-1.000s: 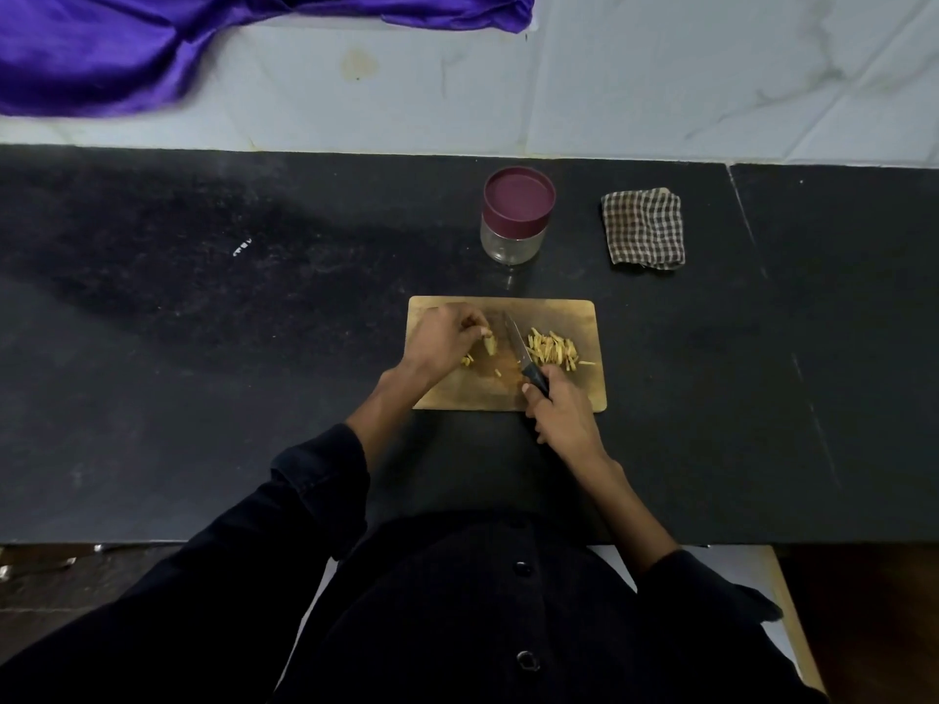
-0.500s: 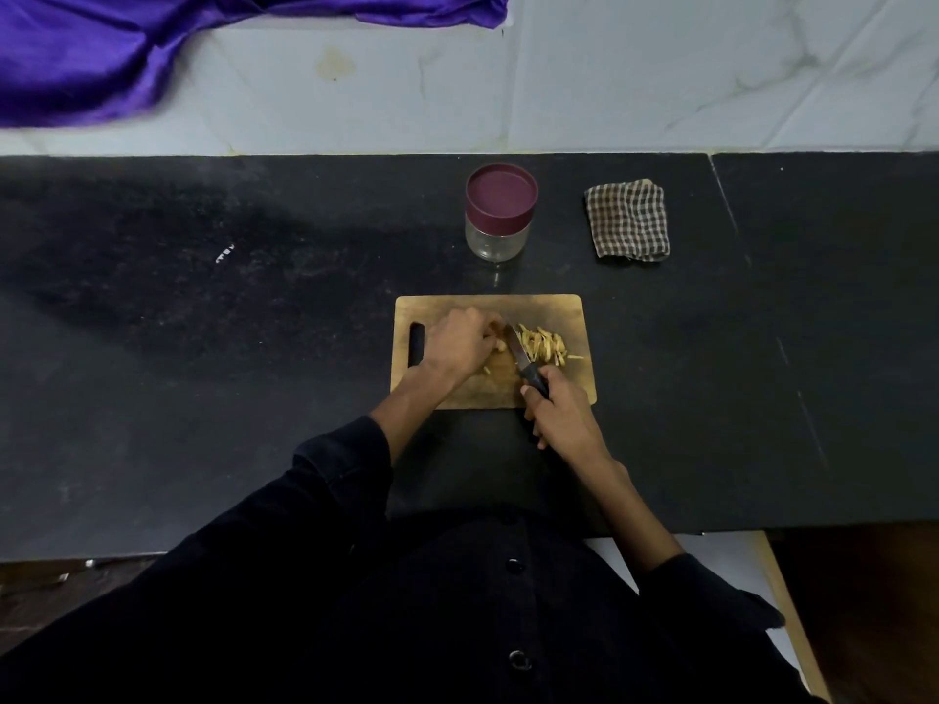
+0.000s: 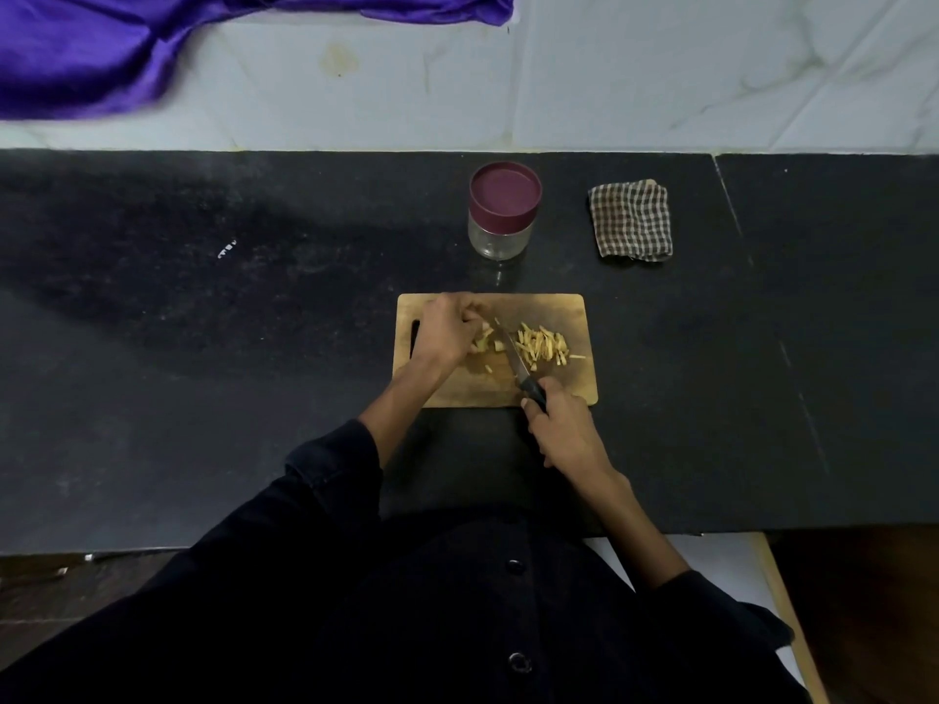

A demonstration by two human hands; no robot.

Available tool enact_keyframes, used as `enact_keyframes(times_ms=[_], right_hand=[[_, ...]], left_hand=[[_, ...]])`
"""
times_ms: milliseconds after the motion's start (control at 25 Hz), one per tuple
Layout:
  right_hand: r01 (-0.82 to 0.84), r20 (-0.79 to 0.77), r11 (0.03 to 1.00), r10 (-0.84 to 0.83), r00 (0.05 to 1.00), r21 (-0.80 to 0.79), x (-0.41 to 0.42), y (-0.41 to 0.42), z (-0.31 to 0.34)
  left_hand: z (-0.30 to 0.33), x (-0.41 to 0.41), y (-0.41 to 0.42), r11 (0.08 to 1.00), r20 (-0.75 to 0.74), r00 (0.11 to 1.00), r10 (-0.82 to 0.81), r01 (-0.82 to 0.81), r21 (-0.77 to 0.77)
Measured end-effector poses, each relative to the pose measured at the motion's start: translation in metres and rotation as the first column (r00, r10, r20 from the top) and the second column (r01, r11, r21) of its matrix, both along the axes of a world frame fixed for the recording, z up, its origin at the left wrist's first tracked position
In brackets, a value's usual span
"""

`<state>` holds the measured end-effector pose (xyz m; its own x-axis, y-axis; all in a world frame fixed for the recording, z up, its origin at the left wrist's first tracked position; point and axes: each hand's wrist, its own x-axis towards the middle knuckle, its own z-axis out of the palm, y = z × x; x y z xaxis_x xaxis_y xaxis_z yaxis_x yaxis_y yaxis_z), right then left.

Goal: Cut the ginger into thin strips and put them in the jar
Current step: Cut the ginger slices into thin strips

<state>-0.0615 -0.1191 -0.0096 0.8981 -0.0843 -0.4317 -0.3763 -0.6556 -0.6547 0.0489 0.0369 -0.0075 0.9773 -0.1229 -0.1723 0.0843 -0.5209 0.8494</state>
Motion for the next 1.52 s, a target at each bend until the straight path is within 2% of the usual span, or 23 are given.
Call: enact_keyframes(times_ms=[160,320,640,800,1040,1240,1520], right_hand=[[0.049,-0.008,0.998,-0.049,0.999,0.026,0.001,-0.005,0.0],[0.04,-0.014,0.999,-0.04,0.999,0.019,0.0,-0.005,-0.003],[0.04,-0.031,0.999,-0.04,0.999,0.014,0.001,-0.004,-0.002],[0.047,-0.042,0.999,-0.047,0.998,0.011,0.001,-0.003,0.0],[0.051,-0.047,0.999,-0.051,0.998,0.011,0.001,-0.003,0.001],[0.041,-0.044,0.999,-0.041,0.998,0.0,-0.001,-0.002,0.003],[0.018,-0.048,0.999,-0.02,0.999,-0.04,-0.007,0.006,0.002]], left_hand=[[0.001,0.002,-0.003,0.999,-0.062,0.998,-0.027,0.026,-0.025],[0.001,0.005,-0.007,0.995,-0.082,0.993,-0.084,0.088,0.037],[-0.011,-0.002,-0.012,0.981,0.004,0.997,-0.072,0.07,0.18],[-0.015,-0.005,-0.015,0.975,0.002,0.997,-0.073,0.071,0.21],[-0.016,-0.011,-0.02,0.938,0.017,0.996,-0.083,0.072,0.34],[-0.014,-0.015,-0.017,0.95,0.072,0.995,-0.067,0.042,0.31],[-0.019,-0.022,-0.014,0.949,0.061,0.996,-0.067,0.045,0.311]])
